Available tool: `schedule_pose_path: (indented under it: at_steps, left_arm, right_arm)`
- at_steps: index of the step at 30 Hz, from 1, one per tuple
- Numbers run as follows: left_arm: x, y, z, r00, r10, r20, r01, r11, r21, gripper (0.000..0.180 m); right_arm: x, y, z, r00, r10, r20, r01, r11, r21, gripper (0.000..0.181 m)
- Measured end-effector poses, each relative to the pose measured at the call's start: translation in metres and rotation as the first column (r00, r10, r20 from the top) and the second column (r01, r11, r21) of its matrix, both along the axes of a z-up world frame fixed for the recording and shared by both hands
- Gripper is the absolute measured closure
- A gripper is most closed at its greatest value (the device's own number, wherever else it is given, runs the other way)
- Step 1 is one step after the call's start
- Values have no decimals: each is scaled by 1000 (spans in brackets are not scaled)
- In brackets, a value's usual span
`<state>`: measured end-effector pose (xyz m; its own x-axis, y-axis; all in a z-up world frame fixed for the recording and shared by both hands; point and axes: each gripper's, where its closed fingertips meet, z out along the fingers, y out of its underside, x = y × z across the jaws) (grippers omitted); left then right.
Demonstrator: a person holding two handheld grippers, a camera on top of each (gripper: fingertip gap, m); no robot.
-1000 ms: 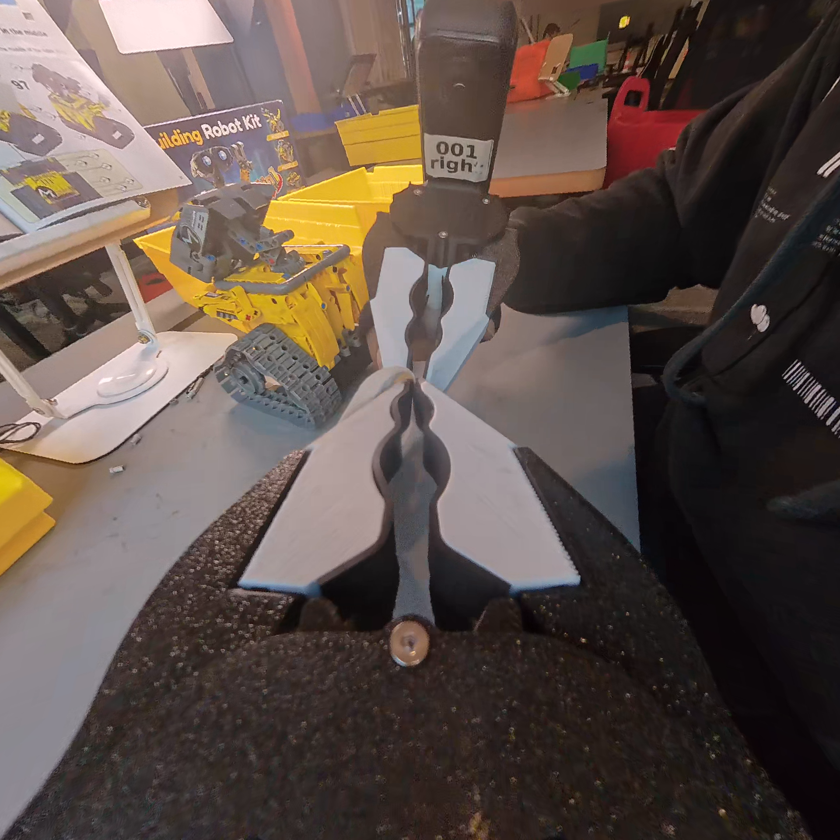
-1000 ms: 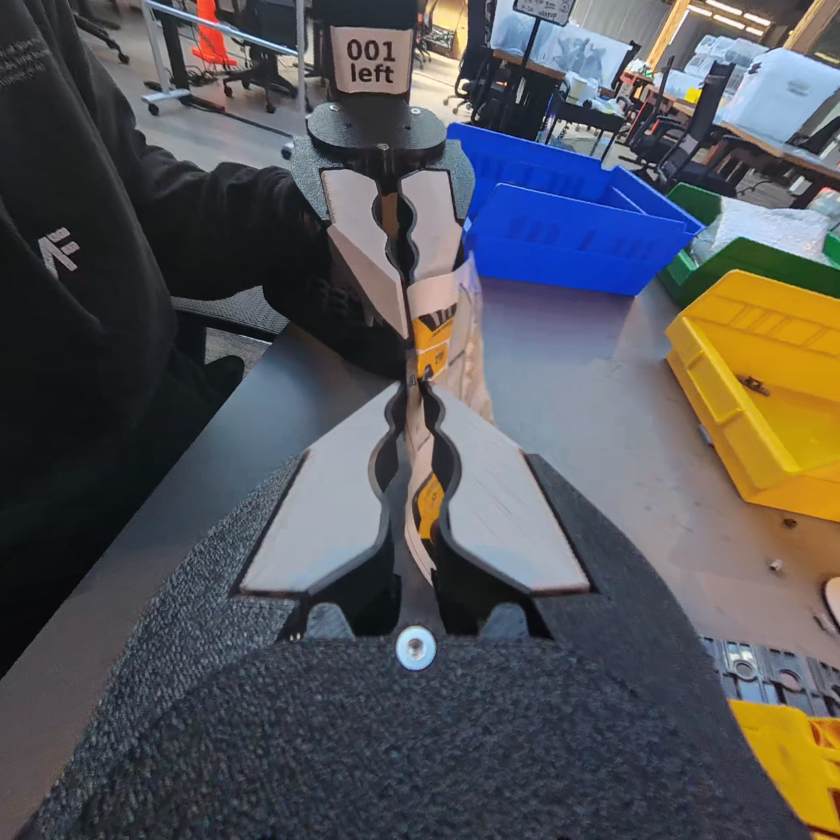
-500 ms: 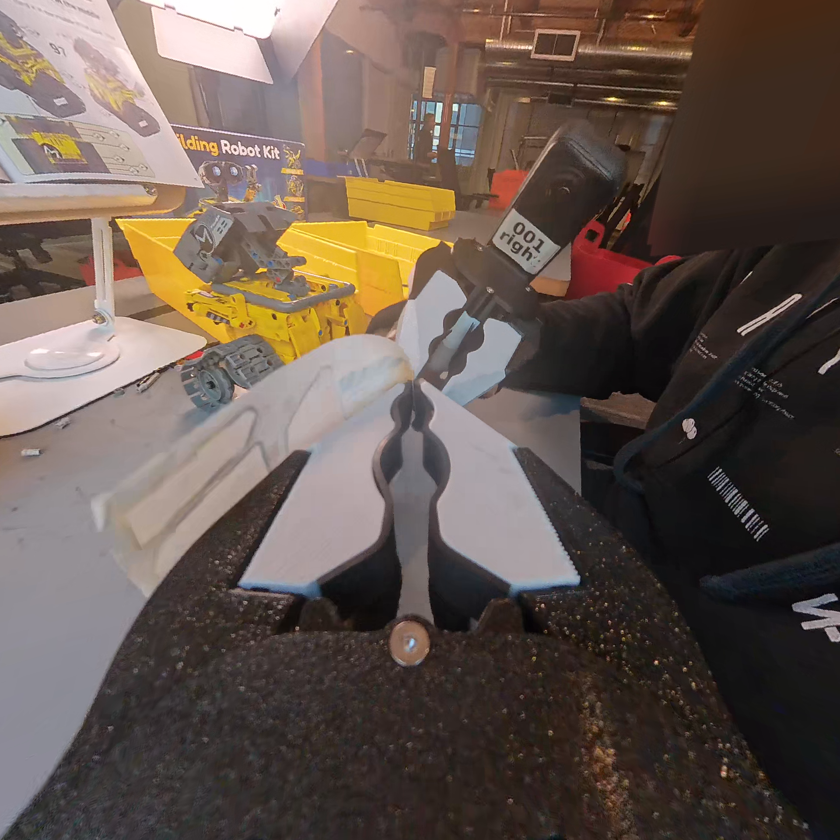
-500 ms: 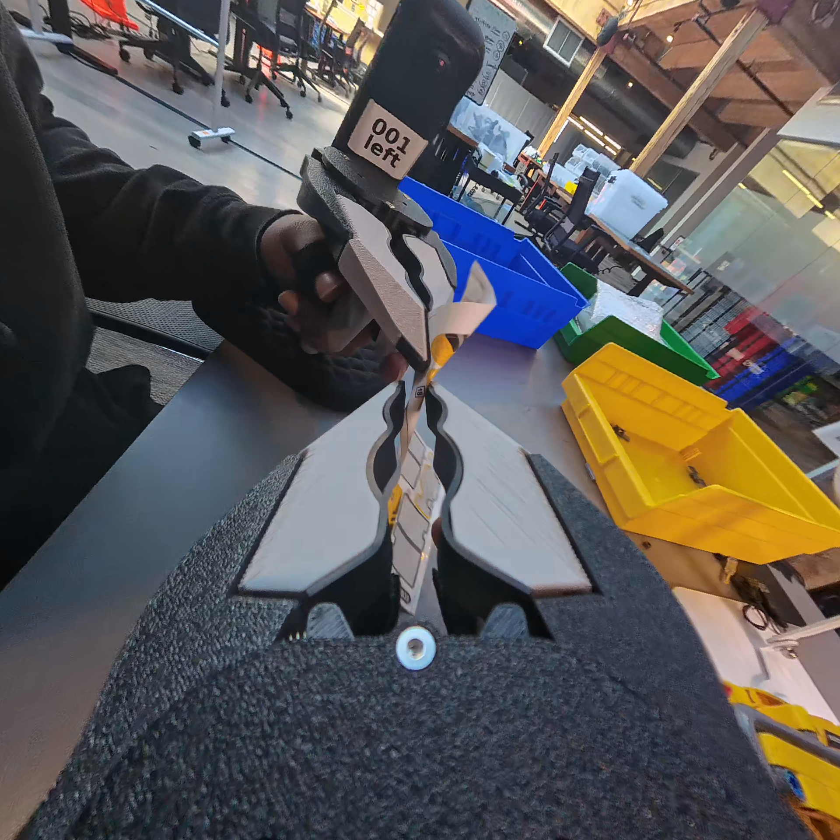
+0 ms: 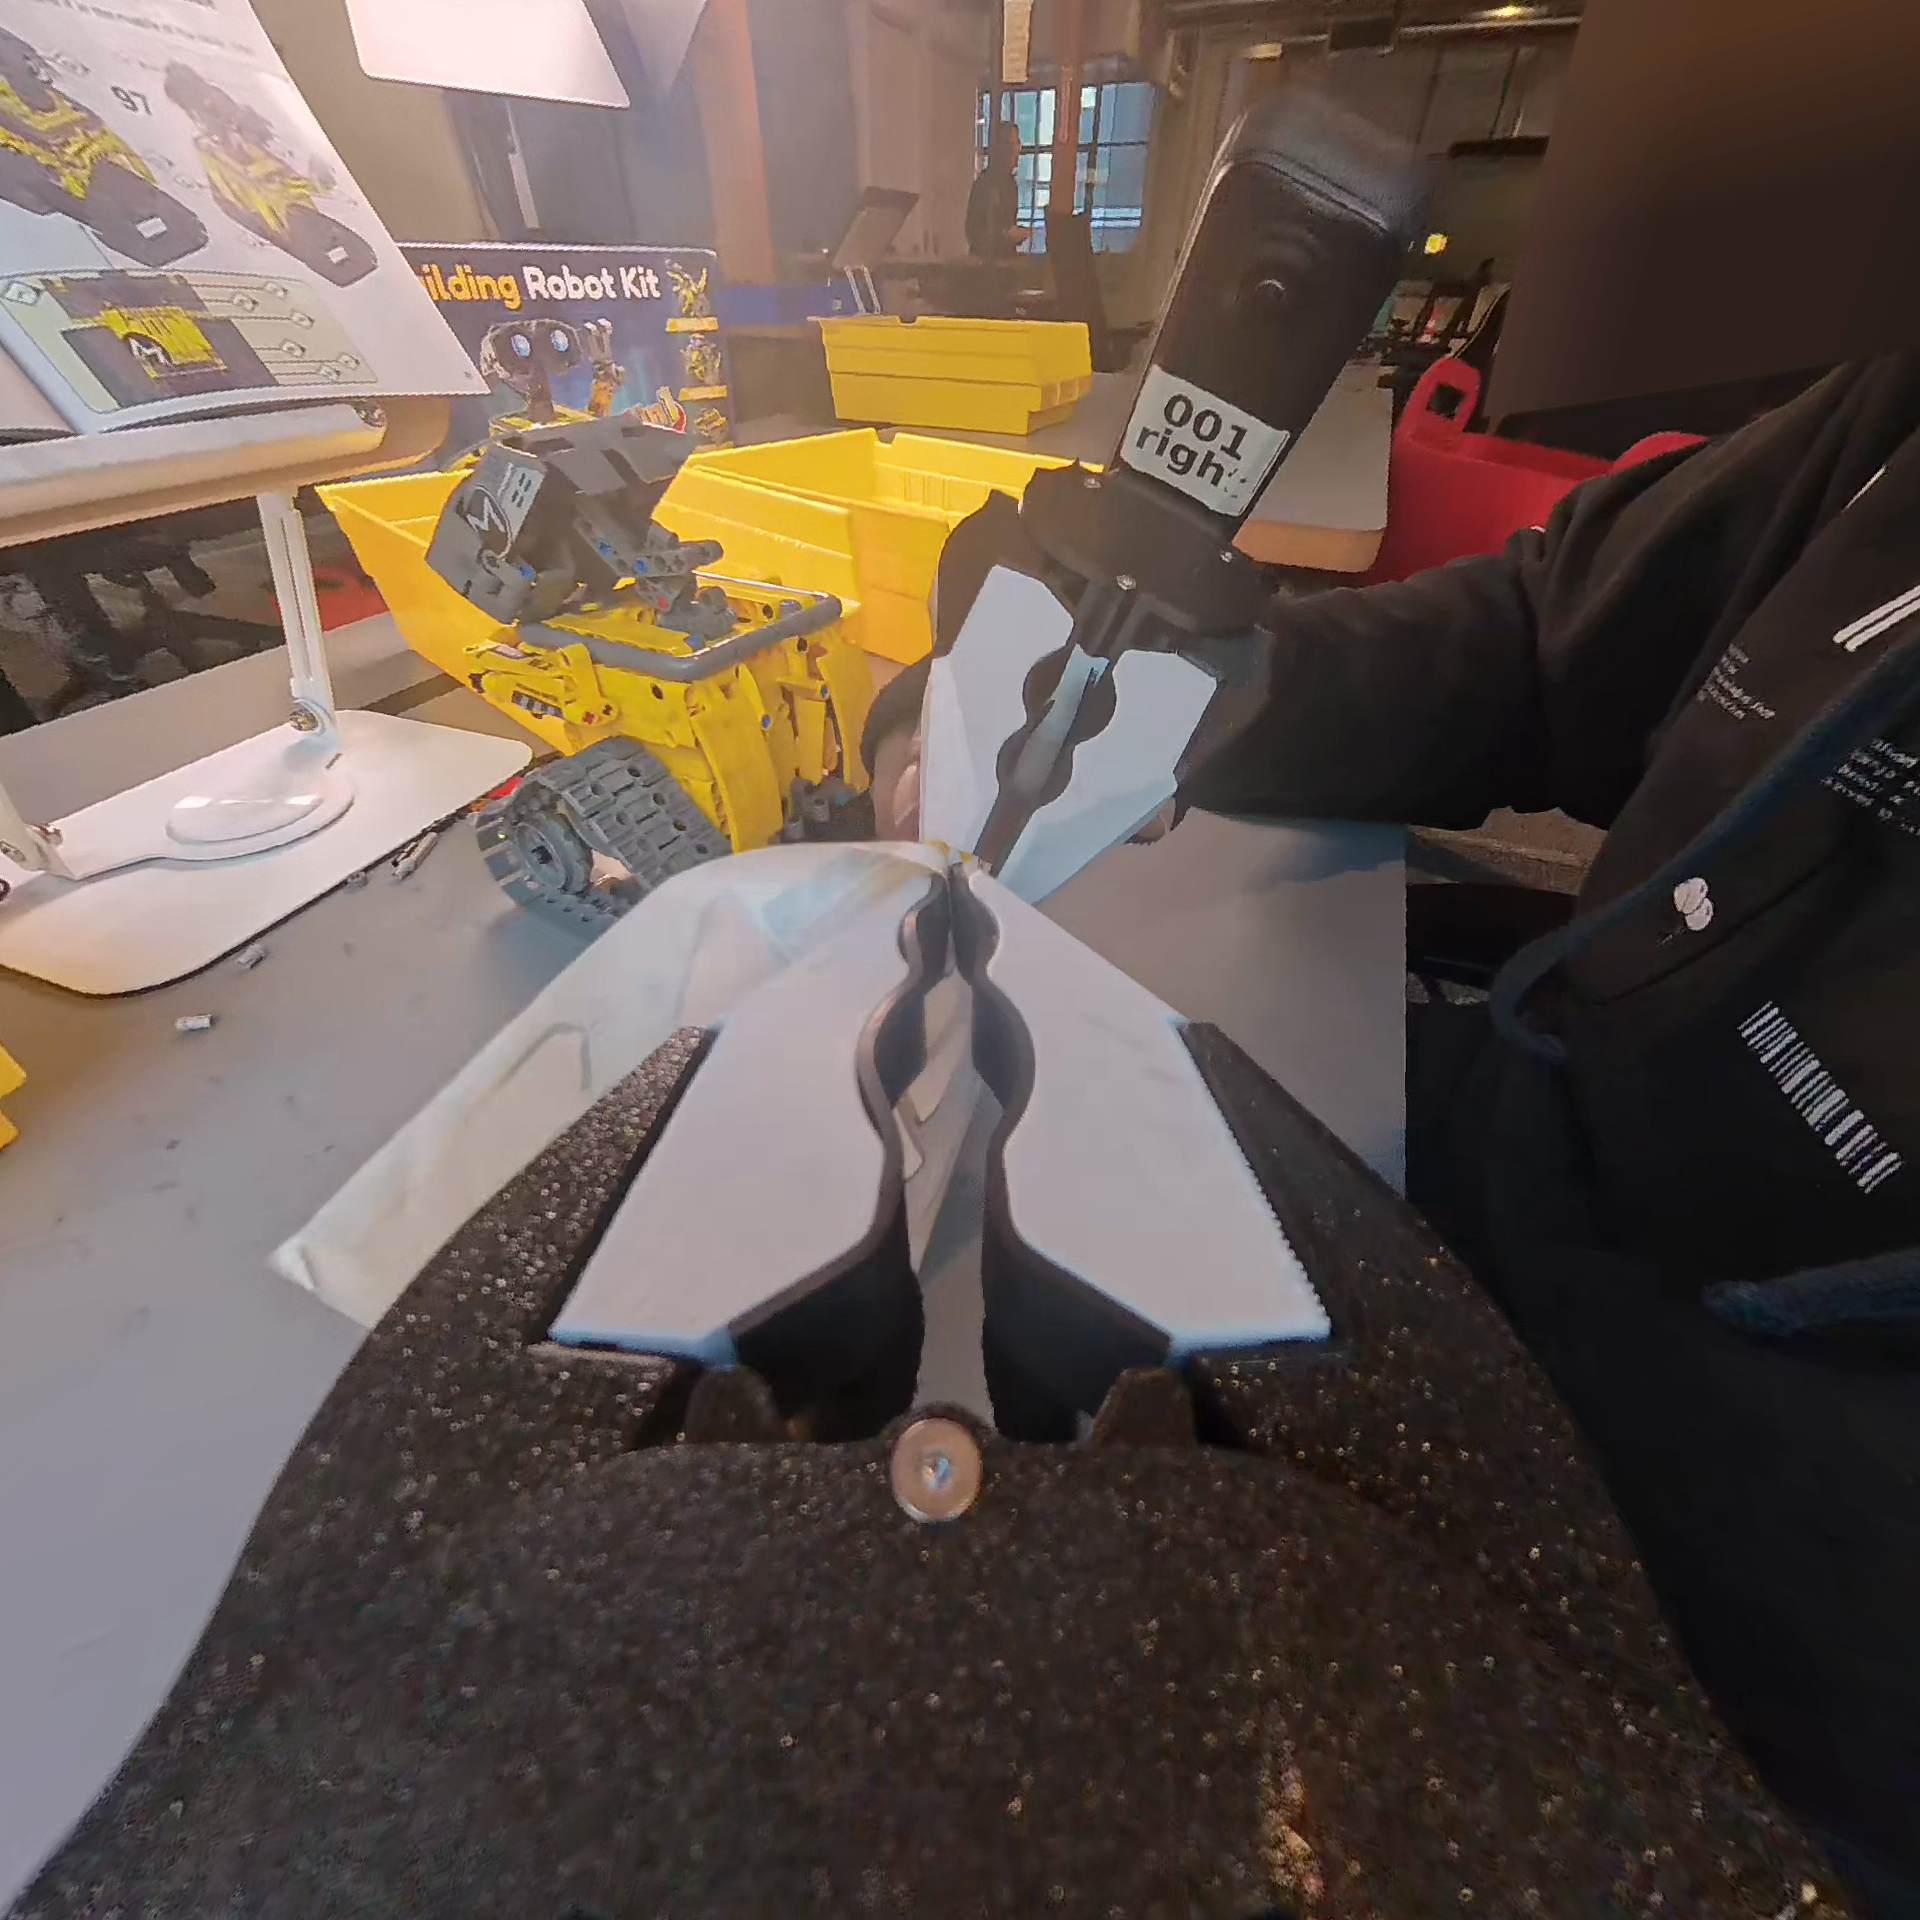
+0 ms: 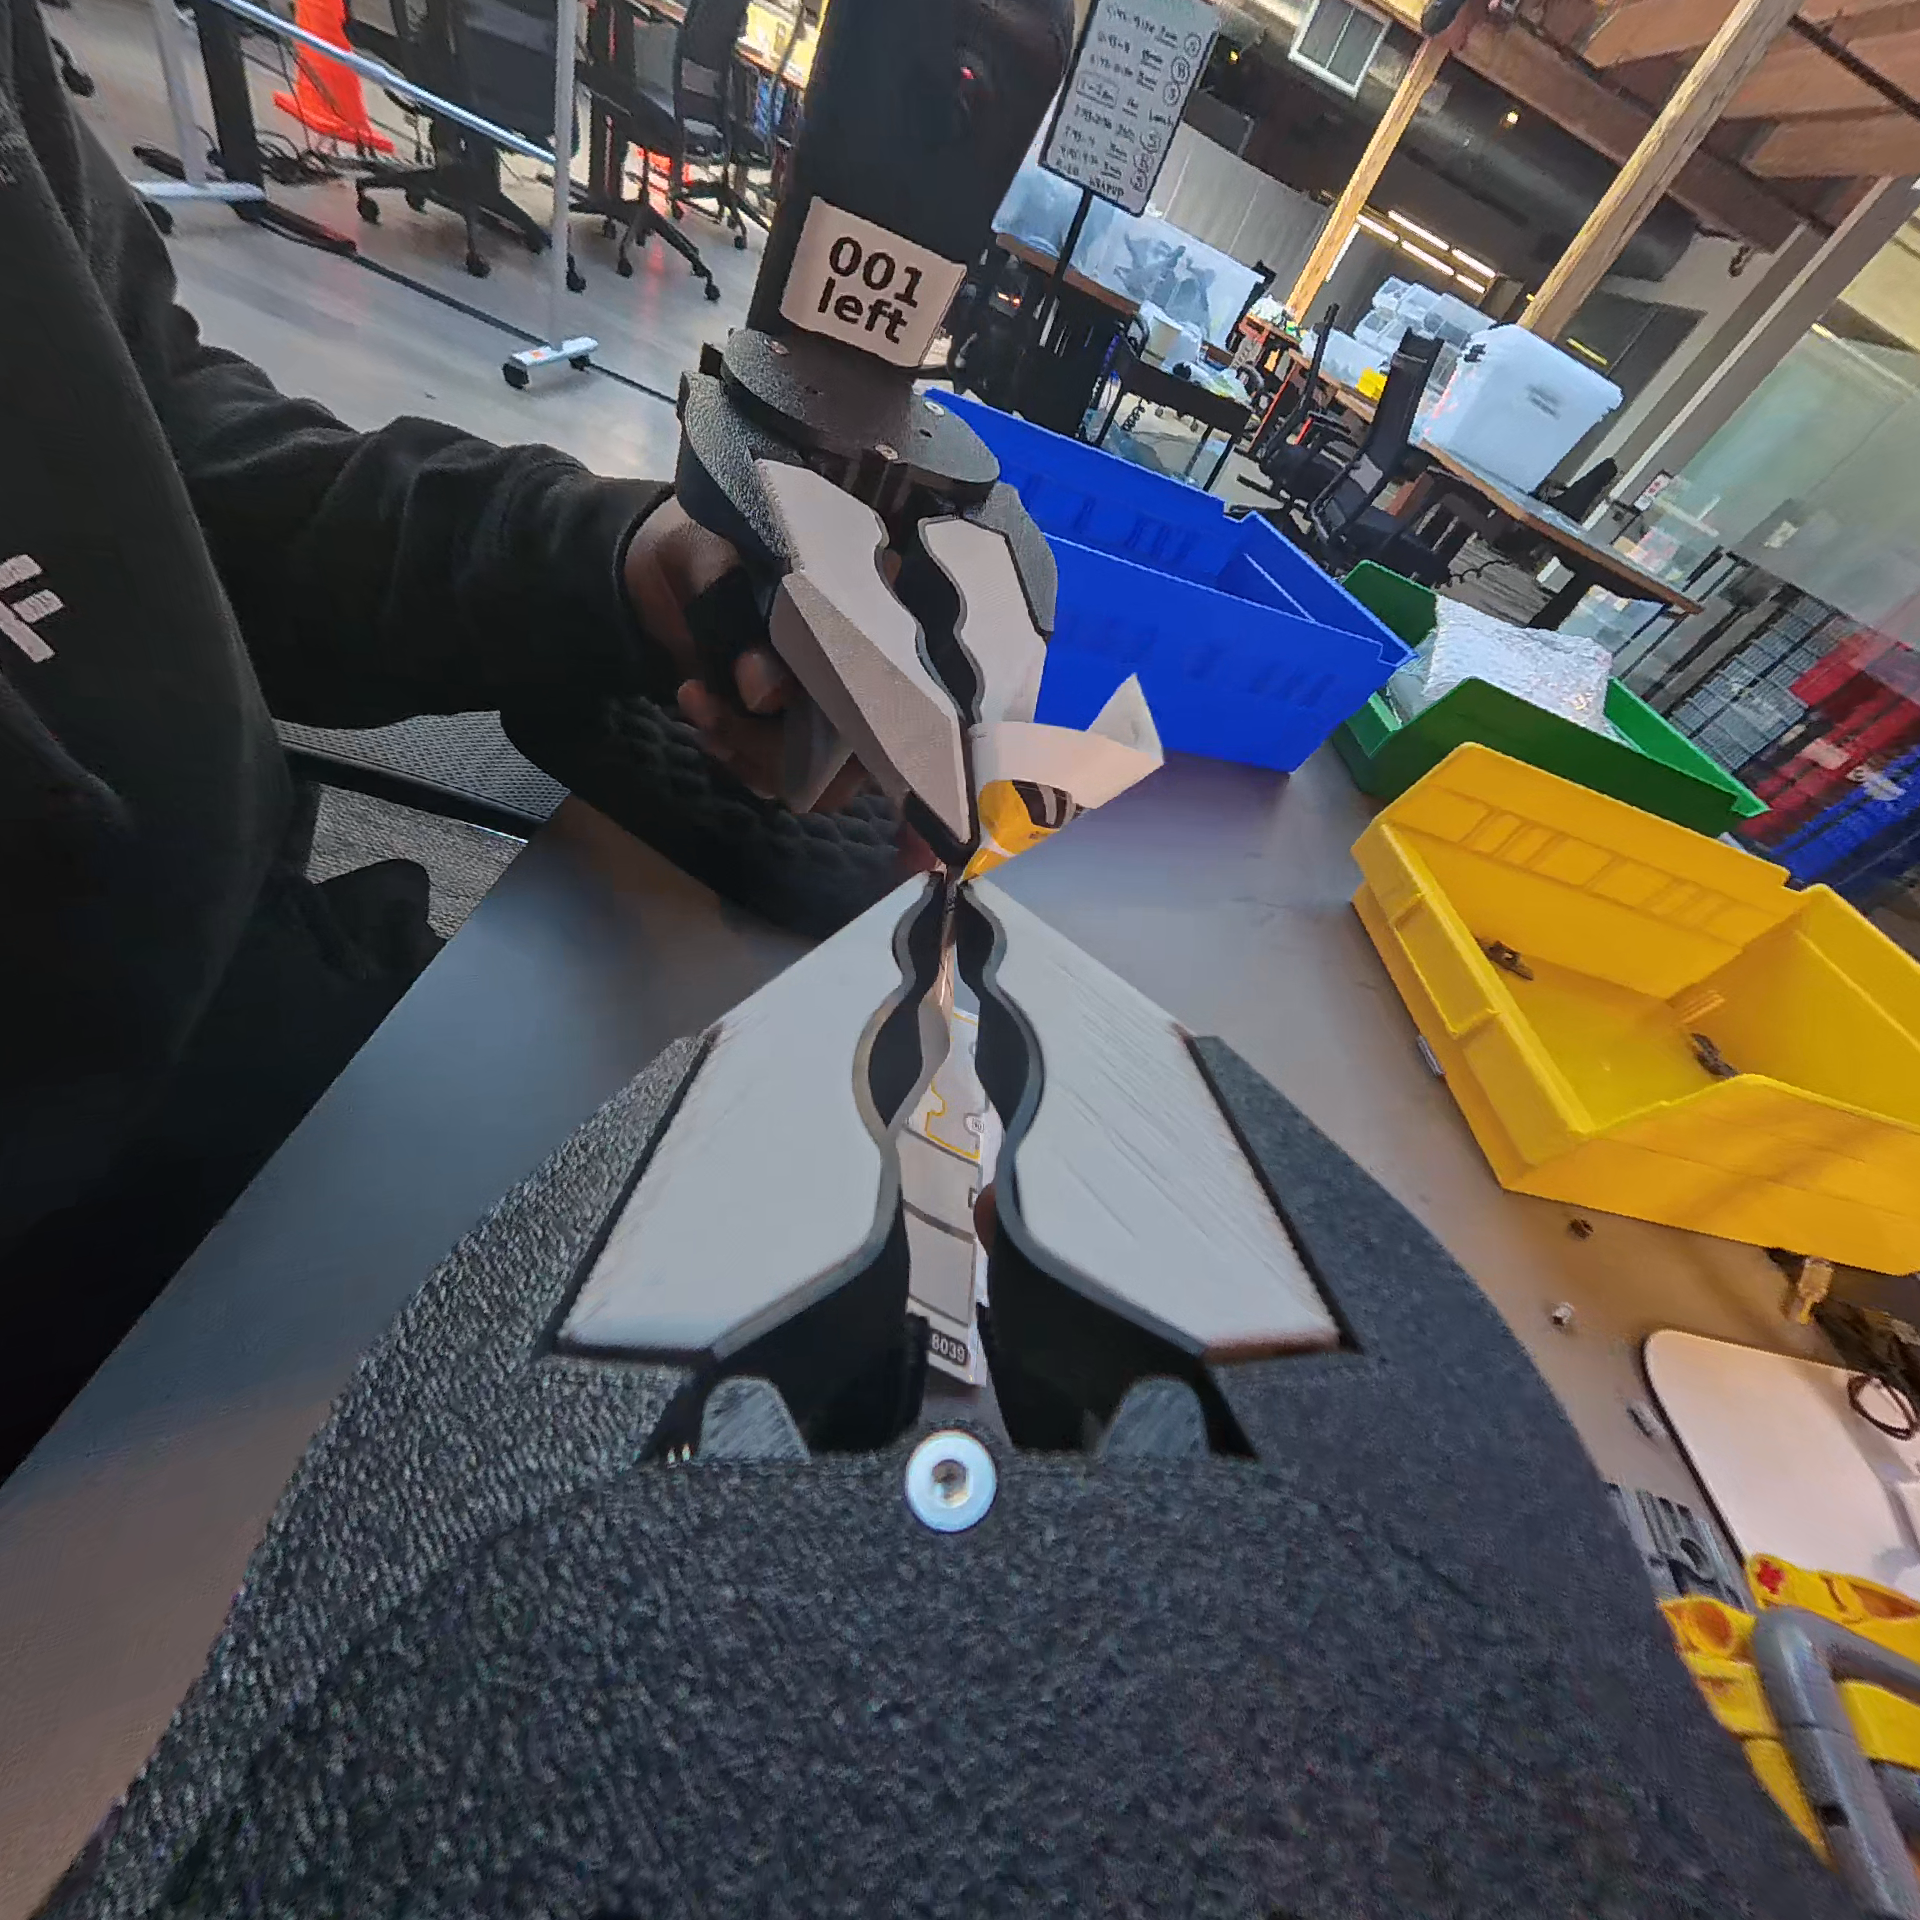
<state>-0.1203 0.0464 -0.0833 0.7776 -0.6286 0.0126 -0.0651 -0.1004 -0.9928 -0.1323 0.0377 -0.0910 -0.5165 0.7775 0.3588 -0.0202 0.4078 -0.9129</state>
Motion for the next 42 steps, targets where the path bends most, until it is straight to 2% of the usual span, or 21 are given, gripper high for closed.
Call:
schedule_pose_path:
  at_steps: [11, 15, 18, 19, 21, 24, 27, 31, 33, 36, 39, 42]
  left_arm:
    - [-6, 2, -12, 992, 42, -122, -45, 999, -20, 180]
    - [-5, -2, -10, 989, 48, -138, -44, 999, 31, 180]
    - [-5, -8, -5, 999, 20, -29, -19, 1000, 10, 178]
    - [-5, -10, -4, 999, -4, 38, 4, 1000, -18, 168]
    - [-7, -15, 7, 967, -44, 251, 65, 995, -77, 147]
    - [-21, -10, 18, 838, 6, 546, 99, 982, -162, 135]
    - [-25, -2, 14, 765, 54, 642, 104, 973, -206, 134]
    - [-27, 6, 10, 759, 82, 645, 69, 976, -205, 166]
    - [-29, 6, 10, 781, 85, 618, 45, 980, -192, 179]
    - [-31, 2, 12, 803, 68, 593, 38, 986, -164, 180]
    - [-28, -5, 17, 842, 27, 539, 37, 993, -108, 180]
    - [-21, -11, 21, 882, -19, 471, 51, 997, -57, 180]
  right_arm:
    - [1, 5, -7, 997, 39, 64, -34, 997, -72, 181]
    - [2, 2, -8, 998, 36, 43, -35, 999, -10, 181]
    - [0, 2, 0, 998, -9, -60, 15, 993, 113, 181]
    - [-1, 3, 2, 993, -32, -111, 52, 982, 184, 181]
    - [-3, 7, 6, 973, -71, -221, 141, 937, 320, 181]
    - [-7, 12, 11, 912, -74, -402, 299, 792, 532, 181]
    - [-11, 11, 7, 855, -8, -519, 421, 596, 684, 181]
    - [-13, 5, 2, 829, 40, -558, 461, 516, 722, 181]
    - [-13, 8, 0, 845, 15, -535, 440, 549, 710, 180]
    - [-11, 8, -2, 892, -43, -450, 348, 700, 624, 163]
    - [-8, 3, 3, 961, -98, -259, 184, 925, 332, 149]
    - [-8, 7, 20, 989, -108, -106, 108, 994, -5, 129]
